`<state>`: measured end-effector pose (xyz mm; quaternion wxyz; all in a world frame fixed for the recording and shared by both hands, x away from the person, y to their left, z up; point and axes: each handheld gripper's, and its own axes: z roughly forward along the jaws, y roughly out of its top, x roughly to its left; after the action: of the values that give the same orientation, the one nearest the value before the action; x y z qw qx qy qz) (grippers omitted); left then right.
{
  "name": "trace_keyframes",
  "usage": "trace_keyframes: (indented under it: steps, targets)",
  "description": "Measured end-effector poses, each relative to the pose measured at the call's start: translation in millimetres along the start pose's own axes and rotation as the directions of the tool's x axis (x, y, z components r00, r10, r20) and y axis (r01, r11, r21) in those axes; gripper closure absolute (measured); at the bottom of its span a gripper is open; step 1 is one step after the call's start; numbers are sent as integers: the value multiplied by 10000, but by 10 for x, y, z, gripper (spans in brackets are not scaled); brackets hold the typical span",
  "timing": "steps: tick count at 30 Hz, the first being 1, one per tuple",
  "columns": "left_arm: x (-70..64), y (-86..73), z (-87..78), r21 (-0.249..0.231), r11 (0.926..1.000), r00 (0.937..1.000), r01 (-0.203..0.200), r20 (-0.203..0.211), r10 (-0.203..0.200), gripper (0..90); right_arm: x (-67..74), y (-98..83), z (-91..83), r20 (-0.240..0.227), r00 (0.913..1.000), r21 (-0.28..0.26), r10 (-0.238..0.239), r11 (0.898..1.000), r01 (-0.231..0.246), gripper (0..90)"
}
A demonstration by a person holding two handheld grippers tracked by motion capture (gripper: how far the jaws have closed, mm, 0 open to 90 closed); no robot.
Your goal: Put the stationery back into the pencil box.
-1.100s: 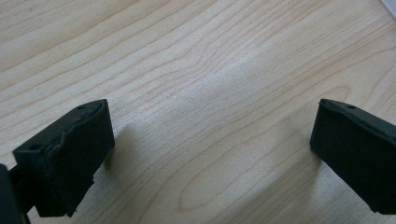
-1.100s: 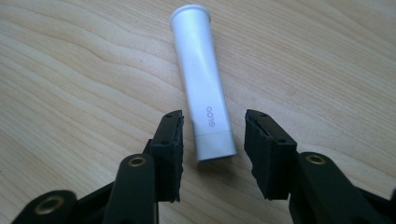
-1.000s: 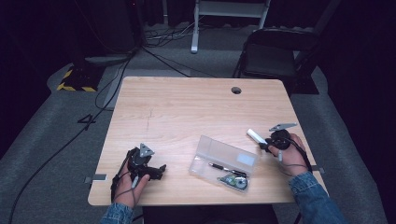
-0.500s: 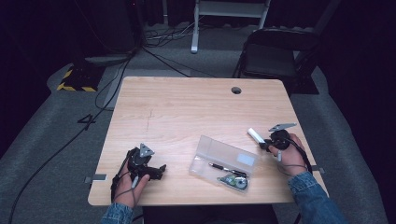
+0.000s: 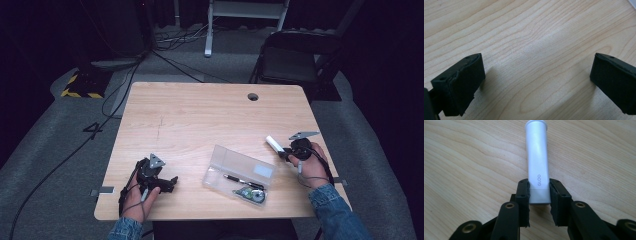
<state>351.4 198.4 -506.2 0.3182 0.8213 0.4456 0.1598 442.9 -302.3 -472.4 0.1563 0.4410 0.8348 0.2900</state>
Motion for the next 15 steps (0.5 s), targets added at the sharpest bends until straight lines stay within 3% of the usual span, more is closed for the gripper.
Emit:
trace_keyframes:
  steps: [15]
  targets:
    - [-1,0,0,6,10000,10000,9,2,-9,2,44,109,-287,-41,9999,-785,-118,9968,115,718]
